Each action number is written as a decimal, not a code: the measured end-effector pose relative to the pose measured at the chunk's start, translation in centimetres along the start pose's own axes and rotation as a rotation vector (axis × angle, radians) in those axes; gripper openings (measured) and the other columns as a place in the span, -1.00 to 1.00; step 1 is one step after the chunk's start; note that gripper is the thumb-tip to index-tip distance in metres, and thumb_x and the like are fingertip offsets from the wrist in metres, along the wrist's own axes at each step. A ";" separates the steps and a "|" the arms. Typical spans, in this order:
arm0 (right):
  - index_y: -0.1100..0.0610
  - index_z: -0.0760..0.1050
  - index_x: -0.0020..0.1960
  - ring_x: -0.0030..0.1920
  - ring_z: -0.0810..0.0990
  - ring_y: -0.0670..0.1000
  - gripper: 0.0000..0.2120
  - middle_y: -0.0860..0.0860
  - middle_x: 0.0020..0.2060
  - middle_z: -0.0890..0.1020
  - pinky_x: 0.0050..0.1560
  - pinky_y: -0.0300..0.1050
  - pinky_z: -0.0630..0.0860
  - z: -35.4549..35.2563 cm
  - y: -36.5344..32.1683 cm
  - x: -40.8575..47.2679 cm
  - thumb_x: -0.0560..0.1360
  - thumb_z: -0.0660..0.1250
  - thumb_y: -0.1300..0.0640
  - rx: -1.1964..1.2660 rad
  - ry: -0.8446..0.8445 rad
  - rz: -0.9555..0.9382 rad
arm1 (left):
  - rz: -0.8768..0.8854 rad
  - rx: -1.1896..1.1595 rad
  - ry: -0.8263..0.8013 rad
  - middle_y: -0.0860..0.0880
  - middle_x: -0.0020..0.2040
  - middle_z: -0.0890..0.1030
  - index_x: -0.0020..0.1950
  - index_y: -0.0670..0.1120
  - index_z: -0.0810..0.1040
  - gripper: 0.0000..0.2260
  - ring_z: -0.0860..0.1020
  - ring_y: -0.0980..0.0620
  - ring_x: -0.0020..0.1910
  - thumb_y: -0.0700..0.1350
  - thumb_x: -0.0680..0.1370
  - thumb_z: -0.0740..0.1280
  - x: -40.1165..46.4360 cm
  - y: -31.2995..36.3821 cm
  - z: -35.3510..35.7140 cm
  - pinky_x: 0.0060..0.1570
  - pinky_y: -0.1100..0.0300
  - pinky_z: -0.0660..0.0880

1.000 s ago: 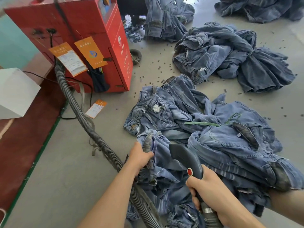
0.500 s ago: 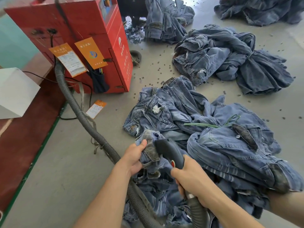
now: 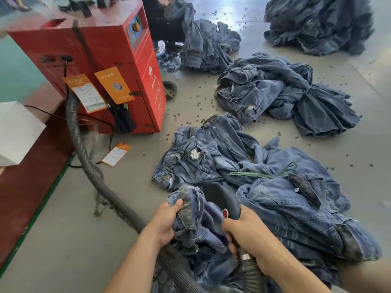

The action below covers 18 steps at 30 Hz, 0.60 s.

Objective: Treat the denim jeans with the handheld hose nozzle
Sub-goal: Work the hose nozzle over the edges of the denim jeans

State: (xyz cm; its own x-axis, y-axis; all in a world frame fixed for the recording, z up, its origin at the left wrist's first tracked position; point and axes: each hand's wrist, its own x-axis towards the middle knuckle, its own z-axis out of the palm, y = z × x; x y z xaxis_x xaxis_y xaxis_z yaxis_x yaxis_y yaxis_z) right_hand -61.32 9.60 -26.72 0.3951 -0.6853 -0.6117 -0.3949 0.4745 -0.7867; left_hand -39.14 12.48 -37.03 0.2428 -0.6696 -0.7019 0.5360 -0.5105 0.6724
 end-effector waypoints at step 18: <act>0.16 0.36 -0.05 -0.51 0.39 0.08 -0.84 0.16 -0.39 0.47 -0.46 -0.10 0.38 -2.0 1.2 -0.7 0.44 0.33 0.28 0.126 -0.045 0.040 | -0.263 0.220 -0.121 -0.20 0.33 0.63 0.49 -0.01 0.46 -0.18 0.61 -0.24 0.30 0.53 0.49 -0.01 -1.1 1.0 -0.5 0.32 -0.31 0.49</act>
State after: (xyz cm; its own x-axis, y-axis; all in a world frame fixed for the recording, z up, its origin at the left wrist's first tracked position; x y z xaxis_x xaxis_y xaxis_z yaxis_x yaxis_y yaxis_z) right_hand -63.75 9.54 -27.03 0.4190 -0.6407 -0.6434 -0.3049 0.5681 -0.7644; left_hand -38.45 13.01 -35.66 0.0156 -0.5525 -0.8334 0.3774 -0.7686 0.5166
